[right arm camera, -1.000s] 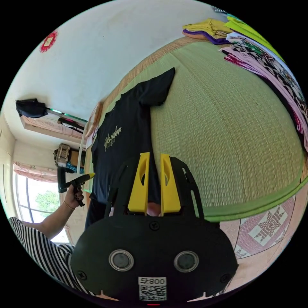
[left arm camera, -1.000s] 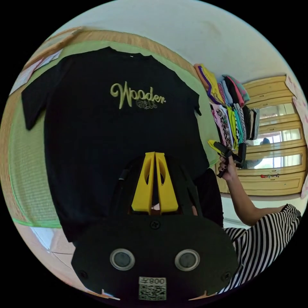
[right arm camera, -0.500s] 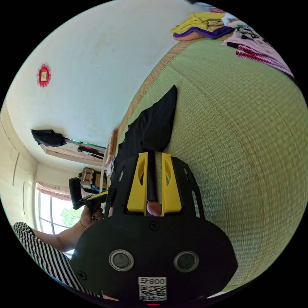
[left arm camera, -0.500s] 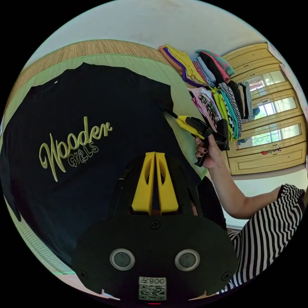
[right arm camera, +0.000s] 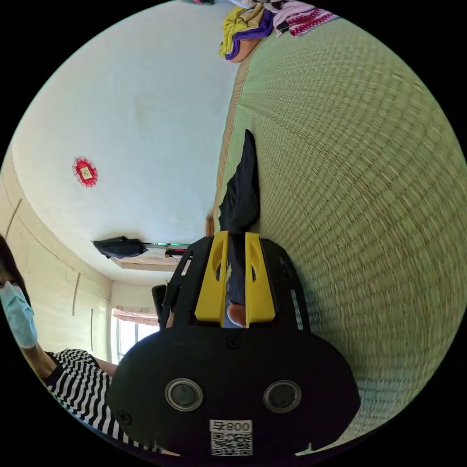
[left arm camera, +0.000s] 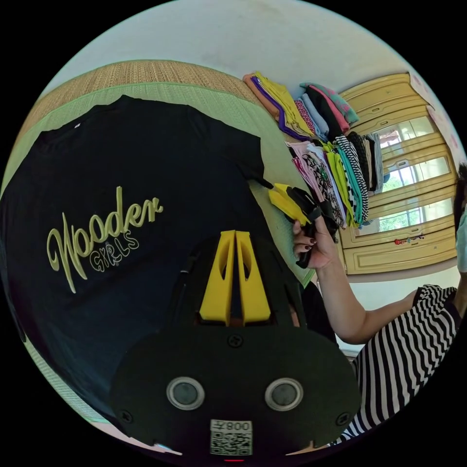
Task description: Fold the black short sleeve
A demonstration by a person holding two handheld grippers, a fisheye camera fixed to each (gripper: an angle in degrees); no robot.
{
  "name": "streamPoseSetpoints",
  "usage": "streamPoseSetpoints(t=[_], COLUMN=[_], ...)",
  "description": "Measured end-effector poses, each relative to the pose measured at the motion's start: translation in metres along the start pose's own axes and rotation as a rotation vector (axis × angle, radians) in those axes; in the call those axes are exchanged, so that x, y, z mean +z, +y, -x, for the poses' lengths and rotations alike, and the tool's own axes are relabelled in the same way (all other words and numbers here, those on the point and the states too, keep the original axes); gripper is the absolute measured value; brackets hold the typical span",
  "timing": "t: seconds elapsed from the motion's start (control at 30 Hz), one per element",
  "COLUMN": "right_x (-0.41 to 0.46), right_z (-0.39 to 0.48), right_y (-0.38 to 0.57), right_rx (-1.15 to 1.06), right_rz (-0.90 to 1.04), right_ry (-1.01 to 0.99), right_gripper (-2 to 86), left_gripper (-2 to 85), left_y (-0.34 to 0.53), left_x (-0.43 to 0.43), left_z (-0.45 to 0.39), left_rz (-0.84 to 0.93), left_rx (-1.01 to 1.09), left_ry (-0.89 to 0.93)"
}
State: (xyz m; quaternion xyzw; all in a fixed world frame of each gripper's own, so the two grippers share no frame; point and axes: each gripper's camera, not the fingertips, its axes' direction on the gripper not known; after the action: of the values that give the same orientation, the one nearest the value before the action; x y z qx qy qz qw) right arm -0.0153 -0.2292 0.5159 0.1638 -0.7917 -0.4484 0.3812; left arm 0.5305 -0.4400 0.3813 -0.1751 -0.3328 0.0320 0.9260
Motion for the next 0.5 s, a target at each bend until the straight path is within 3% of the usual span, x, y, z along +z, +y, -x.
streamPoseSetpoints(t=[0.5], right_x=[0.034], right_z=[-0.078], right_y=[0.006], right_rx=[0.140], right_rz=[-0.049], right_ry=[-0.078], right_gripper=[4.1], left_gripper=[0.2], left_y=[-0.041], left_x=[-0.067], left_z=[-0.060], left_rz=[-0.024], left_rx=[0.036], left_ry=[-0.014])
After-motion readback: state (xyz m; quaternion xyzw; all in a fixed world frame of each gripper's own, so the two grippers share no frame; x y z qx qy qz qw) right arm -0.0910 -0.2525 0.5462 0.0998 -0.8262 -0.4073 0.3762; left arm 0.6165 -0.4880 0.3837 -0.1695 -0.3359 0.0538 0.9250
